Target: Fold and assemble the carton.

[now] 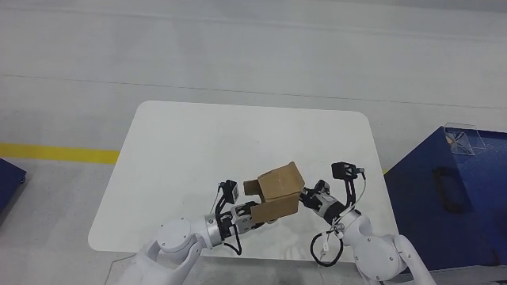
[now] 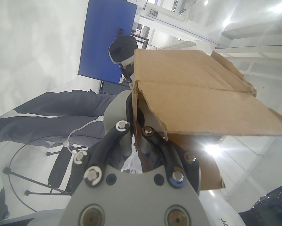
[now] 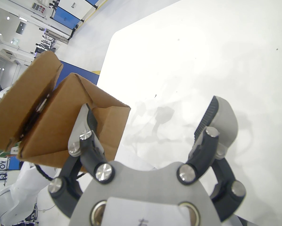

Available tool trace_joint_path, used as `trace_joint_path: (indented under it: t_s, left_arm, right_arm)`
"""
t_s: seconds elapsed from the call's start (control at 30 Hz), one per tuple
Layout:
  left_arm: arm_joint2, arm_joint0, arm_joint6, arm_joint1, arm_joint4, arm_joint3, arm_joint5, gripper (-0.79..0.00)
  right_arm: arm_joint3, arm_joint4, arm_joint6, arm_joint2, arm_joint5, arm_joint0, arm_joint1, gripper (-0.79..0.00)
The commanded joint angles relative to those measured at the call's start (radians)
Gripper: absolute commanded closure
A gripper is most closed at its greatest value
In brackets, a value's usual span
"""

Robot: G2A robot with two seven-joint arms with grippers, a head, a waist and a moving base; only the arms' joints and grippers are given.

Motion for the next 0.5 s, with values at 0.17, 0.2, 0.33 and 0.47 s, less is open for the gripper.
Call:
trace_joint_path:
  t_s: [0.17, 0.2, 0.33, 0.47]
  left_arm:
    - [-0.007, 0.003, -0.013, 0.001, -0.012, 0.003, -0.003, 0.000]
    - [-0.008, 0.003, -0.013, 0.002, -0.013, 0.004, -0.004, 0.000]
    - [-0.008, 0.002, -0.017, 0.001, -0.015, 0.007, -0.005, 0.000]
    - [-0.003, -0.005, -0.014, 0.000, -0.013, 0.013, 0.001, 0.000]
  right_arm:
    - [0.034, 0.099, -0.034, 0.065, 0.026, -0.008, -0.002, -0.785]
    - [0.043, 0.089, -0.024, 0.061, 0.026, -0.006, -0.001, -0.785]
    - [0.071, 0.054, 0.003, 0.020, 0.031, 0.005, -0.002, -0.785]
    - [0.065, 0.054, 0.001, -0.019, 0.020, 0.008, -0.005, -0.785]
